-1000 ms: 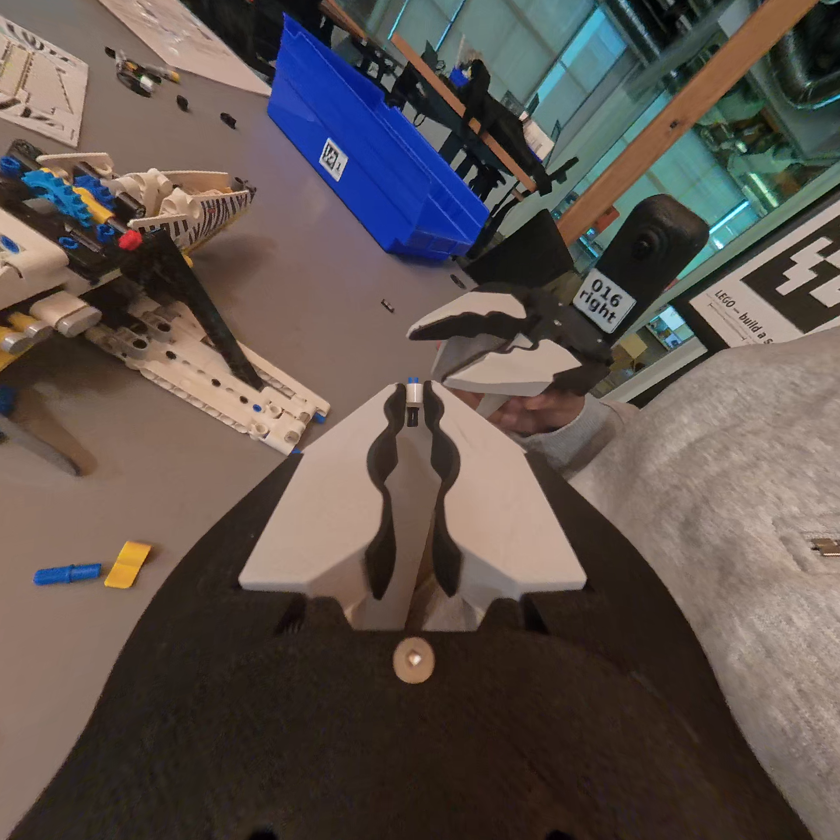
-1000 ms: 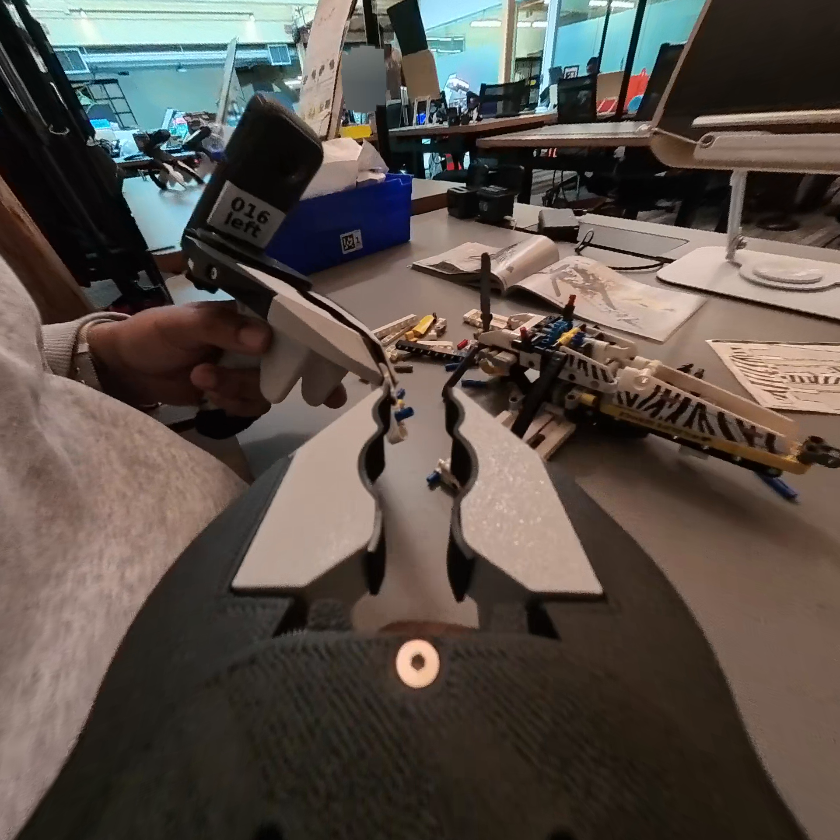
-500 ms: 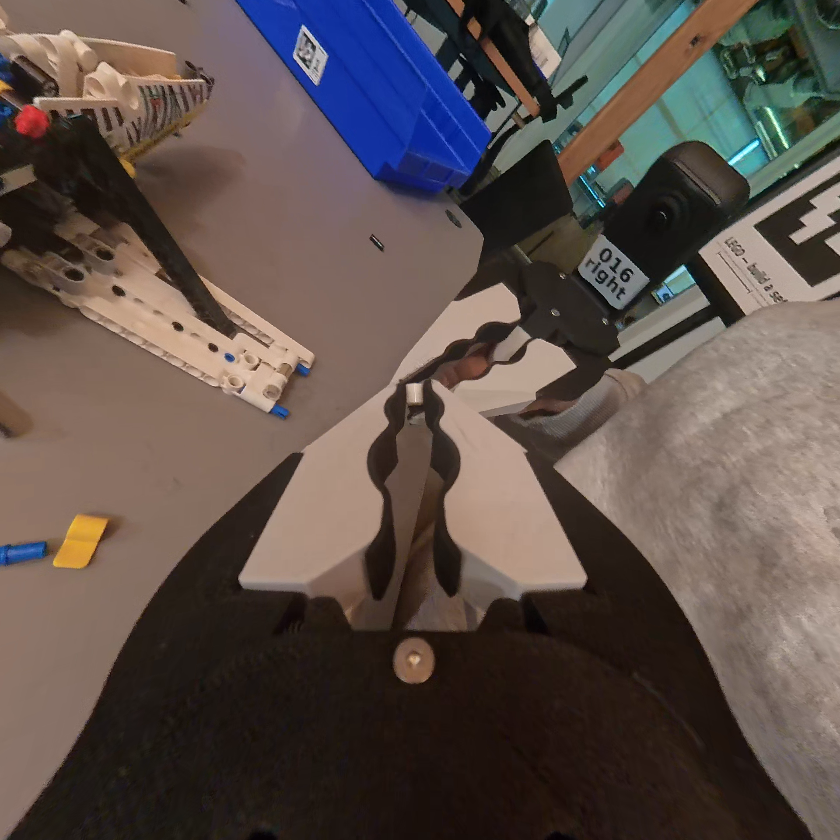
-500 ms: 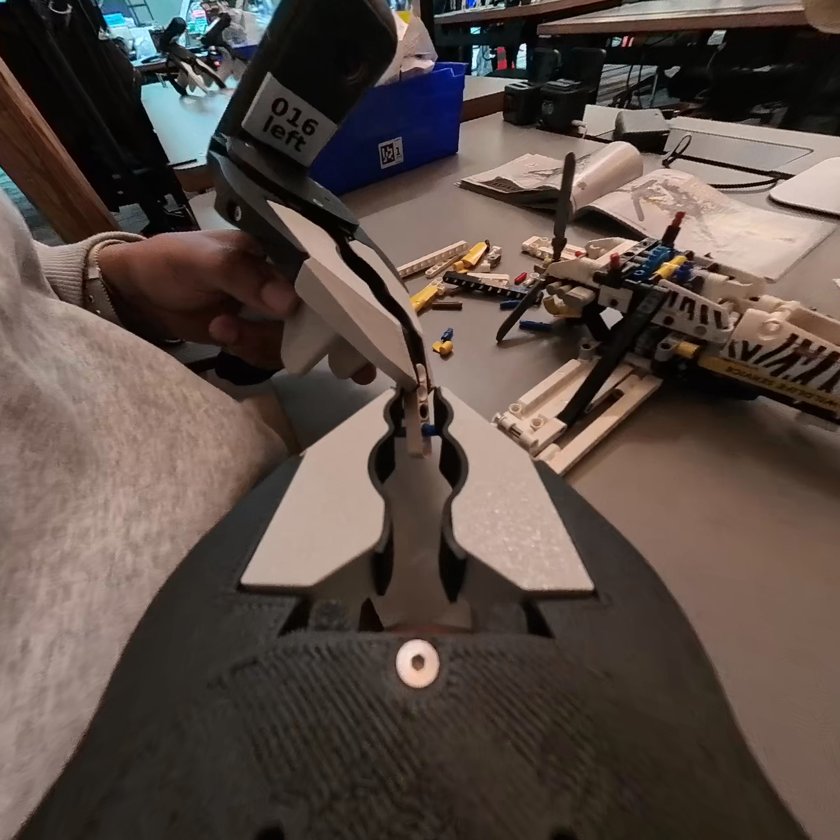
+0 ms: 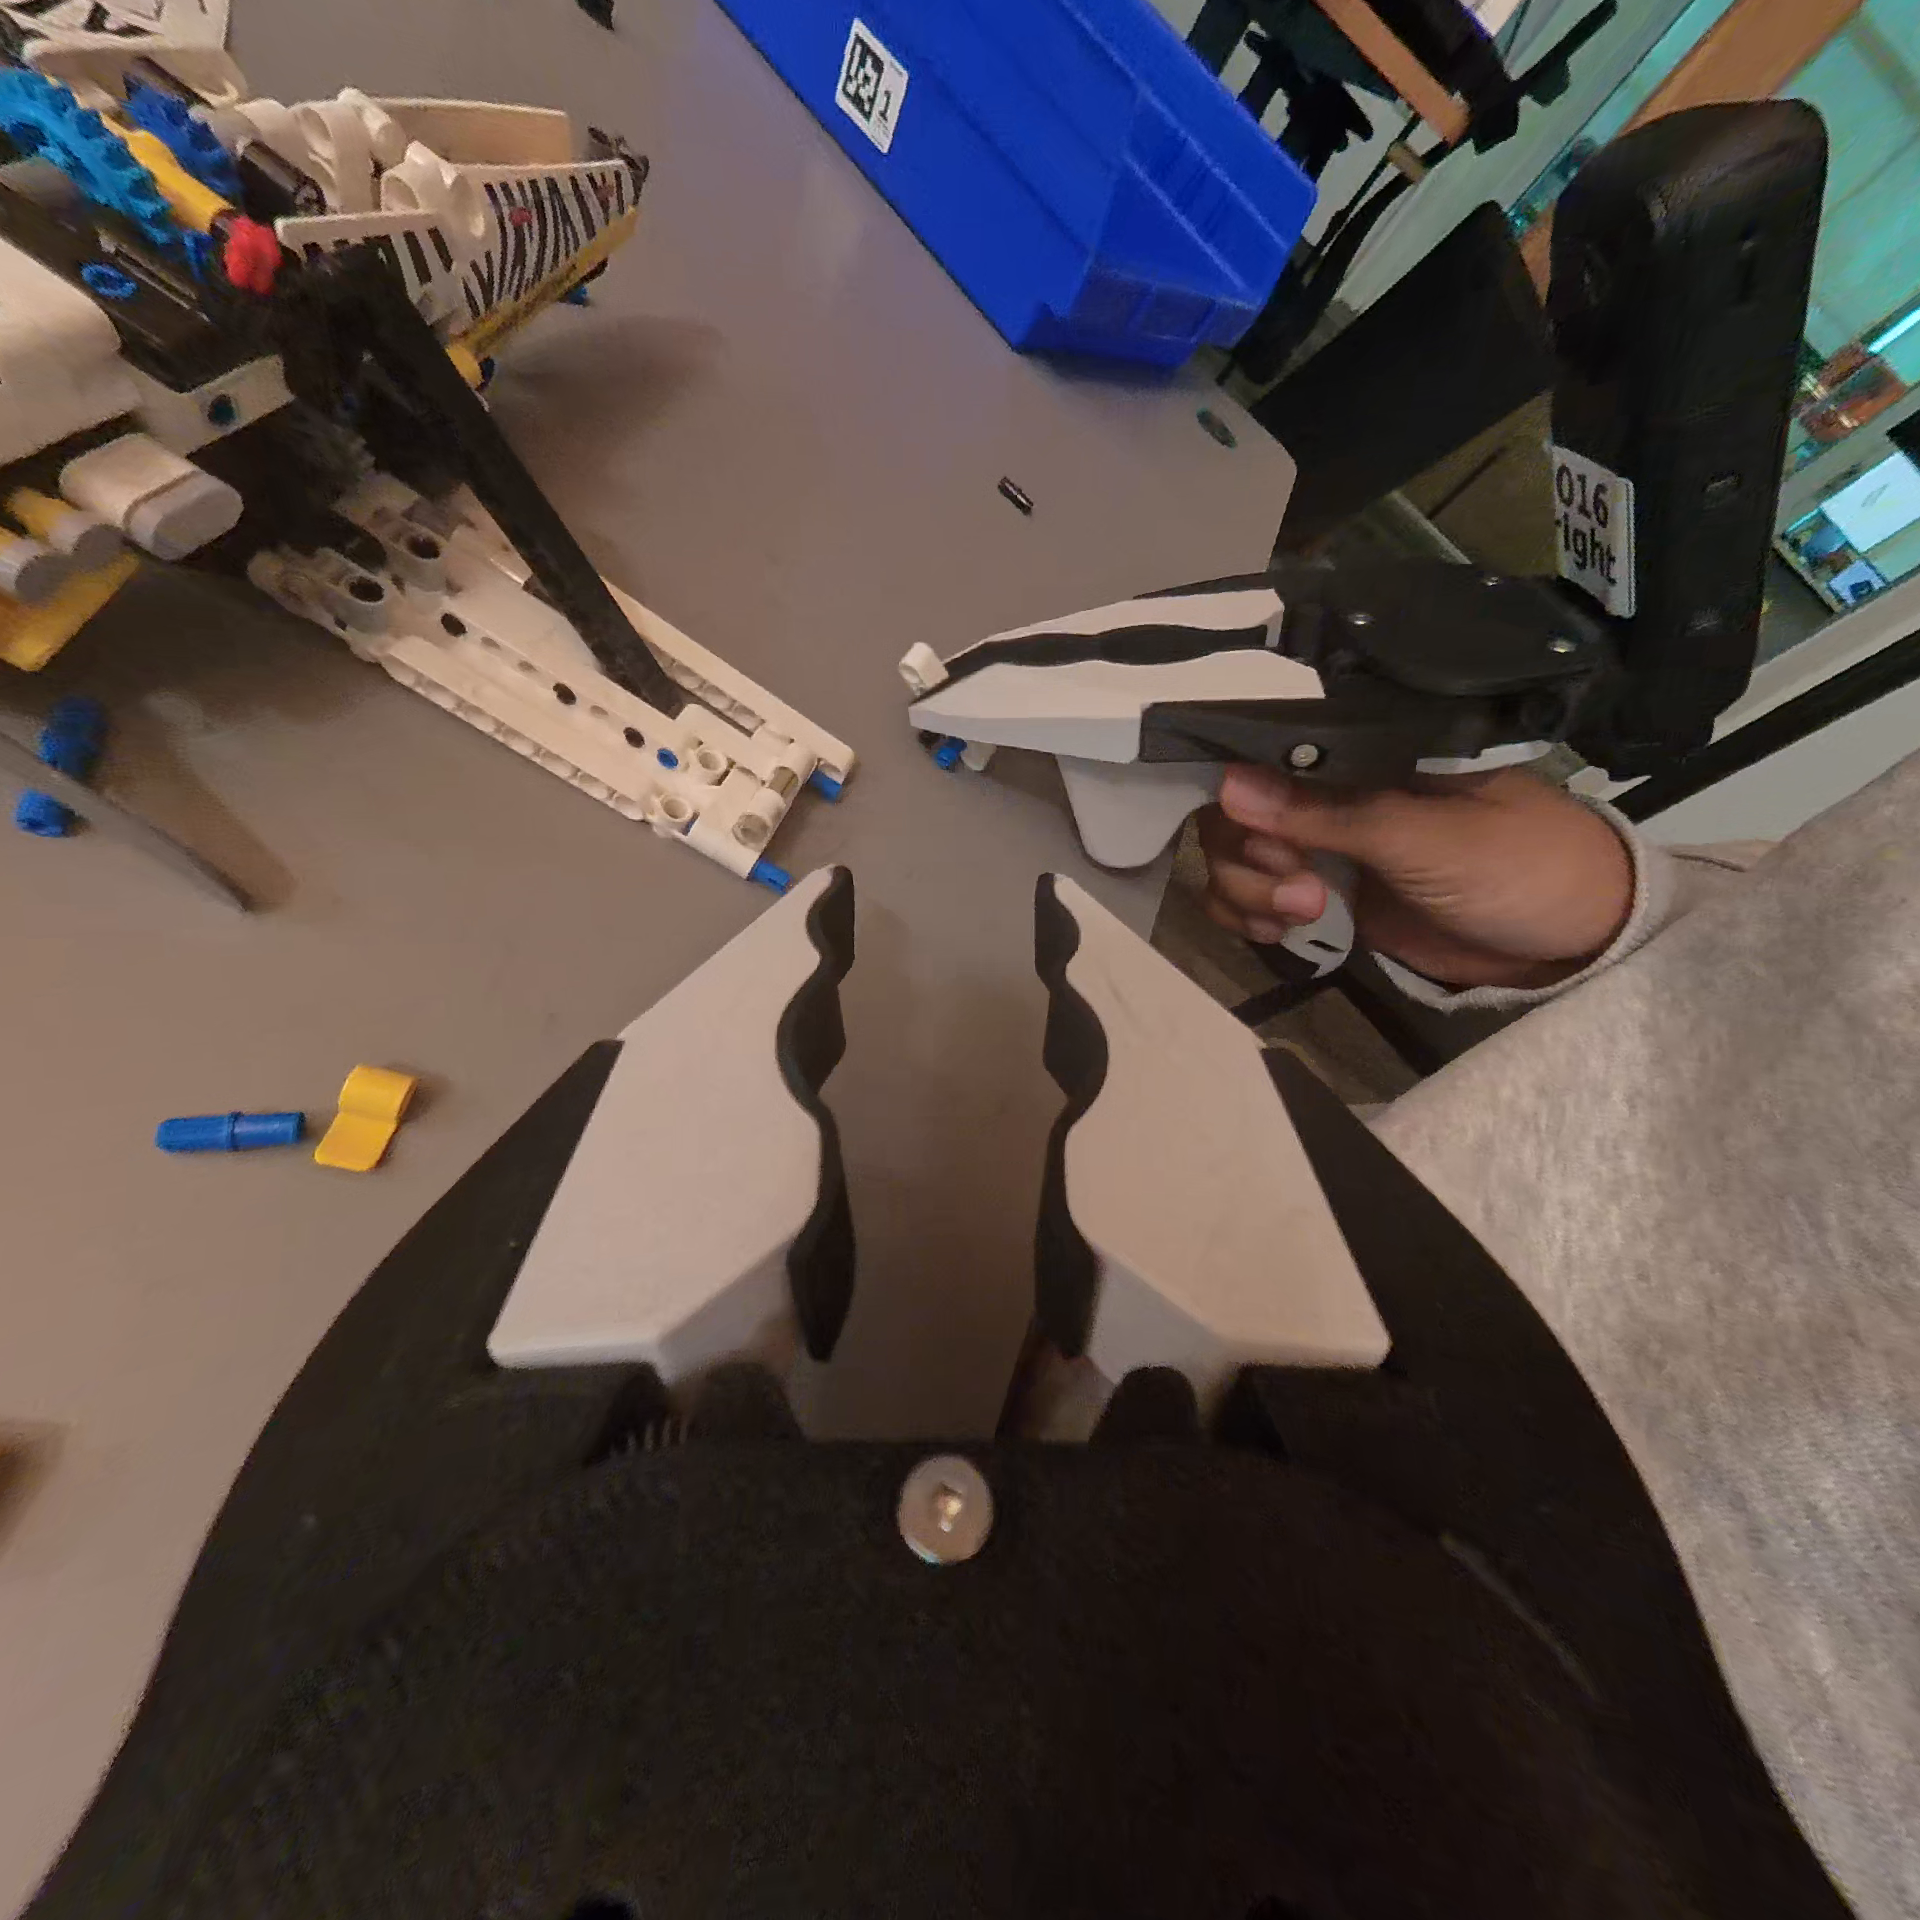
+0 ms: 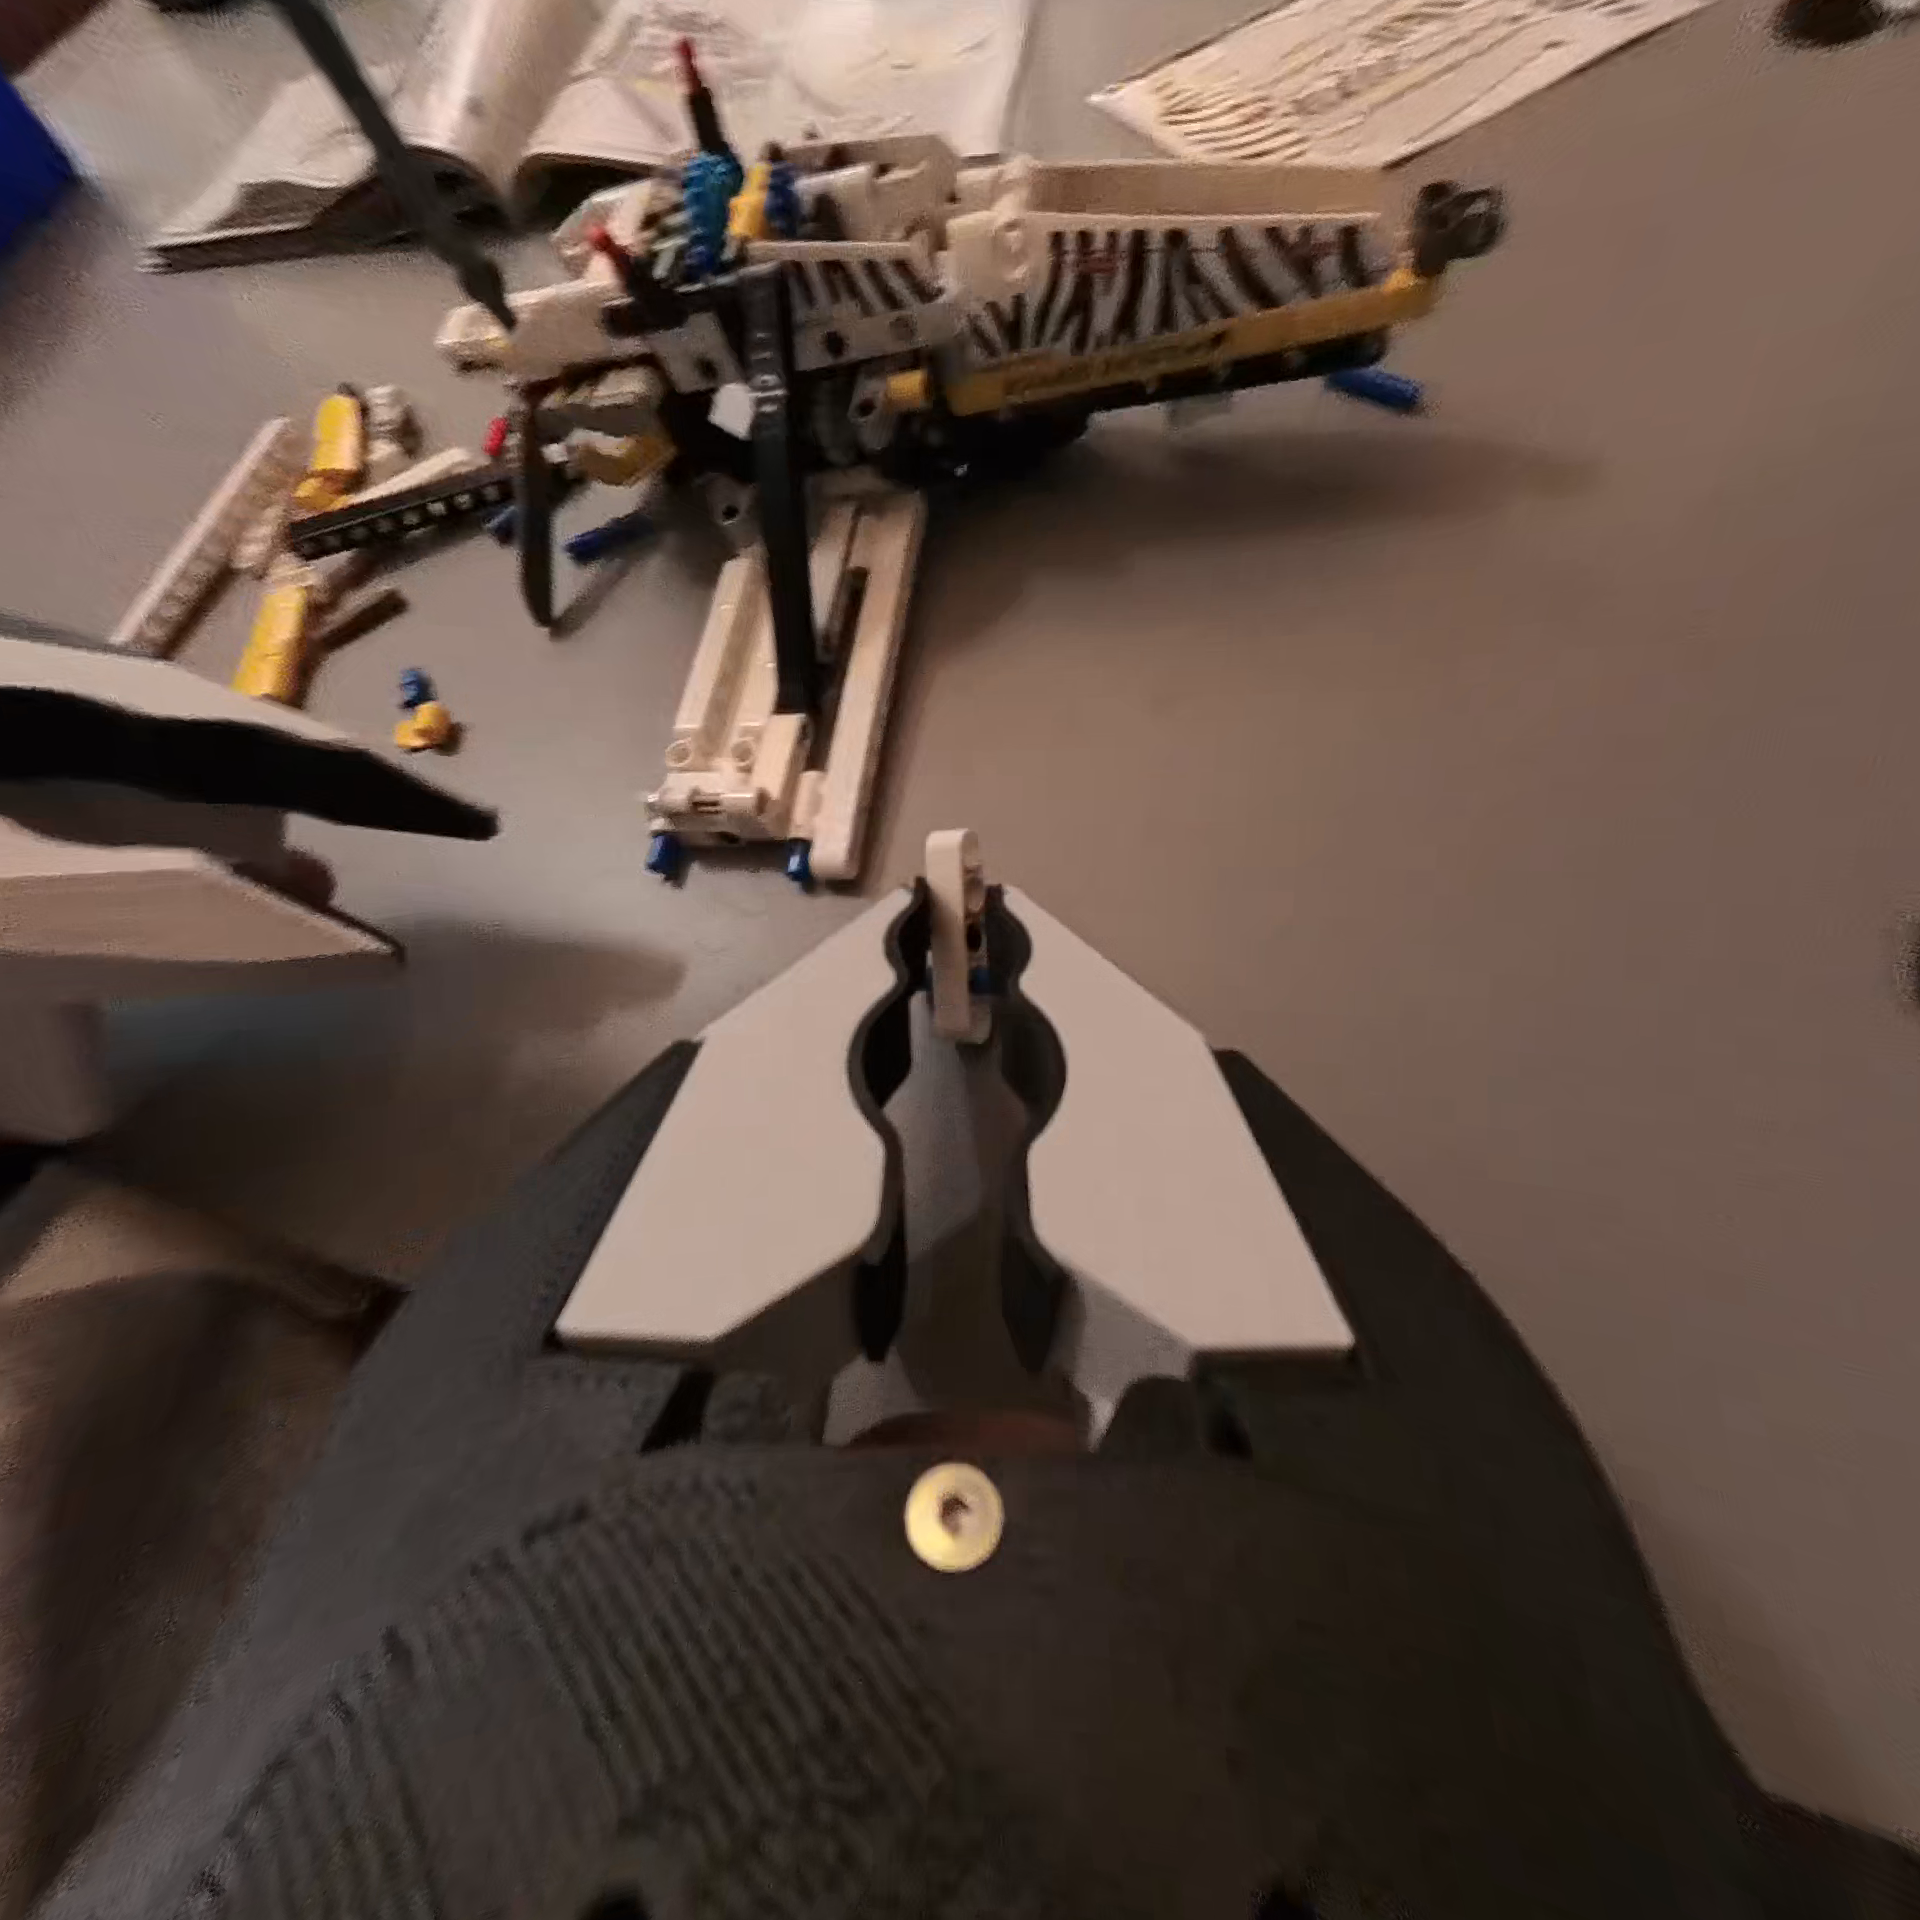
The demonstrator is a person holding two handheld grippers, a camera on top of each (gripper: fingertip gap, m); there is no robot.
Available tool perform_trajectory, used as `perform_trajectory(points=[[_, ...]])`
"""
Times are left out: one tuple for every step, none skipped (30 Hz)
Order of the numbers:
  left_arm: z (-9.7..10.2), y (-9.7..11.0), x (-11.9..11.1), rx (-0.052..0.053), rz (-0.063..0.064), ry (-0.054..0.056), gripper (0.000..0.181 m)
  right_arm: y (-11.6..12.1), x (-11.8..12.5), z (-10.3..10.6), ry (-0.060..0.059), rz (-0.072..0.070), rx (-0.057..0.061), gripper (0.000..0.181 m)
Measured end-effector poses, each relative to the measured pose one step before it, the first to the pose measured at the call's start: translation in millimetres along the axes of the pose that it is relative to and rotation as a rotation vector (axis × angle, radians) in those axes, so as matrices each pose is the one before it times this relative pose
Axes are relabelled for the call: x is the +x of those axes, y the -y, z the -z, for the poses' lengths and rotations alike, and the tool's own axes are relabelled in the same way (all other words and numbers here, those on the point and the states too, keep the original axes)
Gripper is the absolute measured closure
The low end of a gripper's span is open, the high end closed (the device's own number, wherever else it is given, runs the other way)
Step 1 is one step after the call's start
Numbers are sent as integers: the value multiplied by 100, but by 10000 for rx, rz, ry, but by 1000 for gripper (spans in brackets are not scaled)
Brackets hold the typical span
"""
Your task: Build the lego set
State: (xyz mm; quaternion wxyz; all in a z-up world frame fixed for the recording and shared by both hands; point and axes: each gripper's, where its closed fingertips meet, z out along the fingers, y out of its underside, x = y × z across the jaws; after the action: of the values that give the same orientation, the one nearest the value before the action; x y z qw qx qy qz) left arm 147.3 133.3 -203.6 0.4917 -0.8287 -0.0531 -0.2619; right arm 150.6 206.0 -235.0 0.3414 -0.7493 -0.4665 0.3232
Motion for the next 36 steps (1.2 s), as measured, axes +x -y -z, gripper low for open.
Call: perform_trajectory(points=[[1, -105, -42, -53, 27, -19, 148, -94, 196, -20, -201, -259, -58, 172], [41, -31, -26, 0, 14, -20, 148, -51, -93, 29, 75, -413, -21, 172], [86, 55, 51, 48, 9, -55, 149, -19, -167, 61, 199, -523, 0, 172], [153, 143, 58, 110, -26, -50, 151, -69, -95, 79, 189, -563, -39, 173], [236, 305, 44, 223, -88, -9, 156, -120, -22, 81, 165, -535, -88, 173], [276, 407, 42, 300, -112, -2, 161, -168, -34, 69, 168, -464, -148, 173], [270, 361, 79, 253, -83, -32, 164, -270, -70, 62, 157, -398, -232, 173], [207, 229, 51, 159, -48, -45, 165, -281, -117, 36, 164, -391, -273, 173], [148, 128, 8, 89, -29, -39, 165, -194, -239, 45, 232, -411, -218, 173], [79, 14, -9, 21, -7, -31, 165, -113, -386, 68, 331, -370, -143, 172], [39, -54, -24, -18, 15, -26, 165, -94, -384, 74, 321, -316, -92, 165], [48, -22, 54, 3, 4, -54, 166, -78, -190, 56, 192, -255, -62, 162], [77, 56, 166, 54, -40, -100, 169, -46, -53, 106, 99, -119, -38, 160], [64, 75, 186, 62, -55, -96, 171, -2, 48, 146, 27, -7, -25, 156], [42, 22, 127, 22, -45, -64, 173, 21, 162, 209, -70, 71, -37, 155], [33, -45, 65, -31, -32, -34, 173, 22, 251, 265, -131, 175, -52, 154], [1, -103, 9, -54, -24, -14, 173, 5, 268, 322, -145, 268, -64, 154], [6, -77, -10, -37, -11, -4, 173, -49, 300, 352, -158, 293, -91, 152], [17, -37, 22, -5, 9, -23, 173, -159, 255, 343, -138, 260, -141, 152], [12, 11, 33, 19, 18, -36, 173, -275, 175, 286, -98, 222, -195, 153], [-5, 16, 11, 19, 27, -28, 173, -336, 90, 191, -90, 201, -204, 153], [-19, 16, 7, 18, 40, -32, 173, -274, -6, 91, -79, 201, -142, 154], [-62, 33, 21, 19, 56, -53, 173, -108, -134, -34, -60, 203, -24, 156], [-87, 44, 37, 18, 68, -64, 172, 36, -166, -155, -82, 182, 87, 154], [-111, 30, 33, 4, 61, -59, 172, 104, -207, -257, -76, 120, 118, 154], [-115, 12, -10, -21, 44, -22, 171, 51, -449, -340, 55, 37, 67, 154], [-109, -34, -71, -59, 21, 39, 170, -59, -638, -385, 172, -43, -8, 154], [-90, -101, -100, -92, -8, 89, 170, -109, -676, -391, 204, -100, -54, 156], [-96, -147, -103, -128, -33, 103, 168, -154, -742, -357, 248, -110, -79, 157], [-86, -214, -123, -169, -64, 142, 166, -207, -750, -317, 280, -71, -105, 157], [-98, -252, -166, -187, -87, 182, 165, -209, -652, -251, 275, 21, -109, 156], [-105, -228, -117, -168, -93, 155, 163, -129, -455, -129, 238, 147, -82, 154], [-120, -164, -32, -128, -94, 101, 161, 3, -15, 36, 65, 204, -51, 150], [-142, -116, -20, -108, -104, 106, 160, 179, 420, 219, -121, 198, 8, 150], [-188, -102, -19, -110, -103, 102, 159, 345, 428, 372, -60, 237, 90, 149], [-234, -69, 52, -114, -103, 54, 157, 458, 204, 476, 132, 305, 137, 146]])
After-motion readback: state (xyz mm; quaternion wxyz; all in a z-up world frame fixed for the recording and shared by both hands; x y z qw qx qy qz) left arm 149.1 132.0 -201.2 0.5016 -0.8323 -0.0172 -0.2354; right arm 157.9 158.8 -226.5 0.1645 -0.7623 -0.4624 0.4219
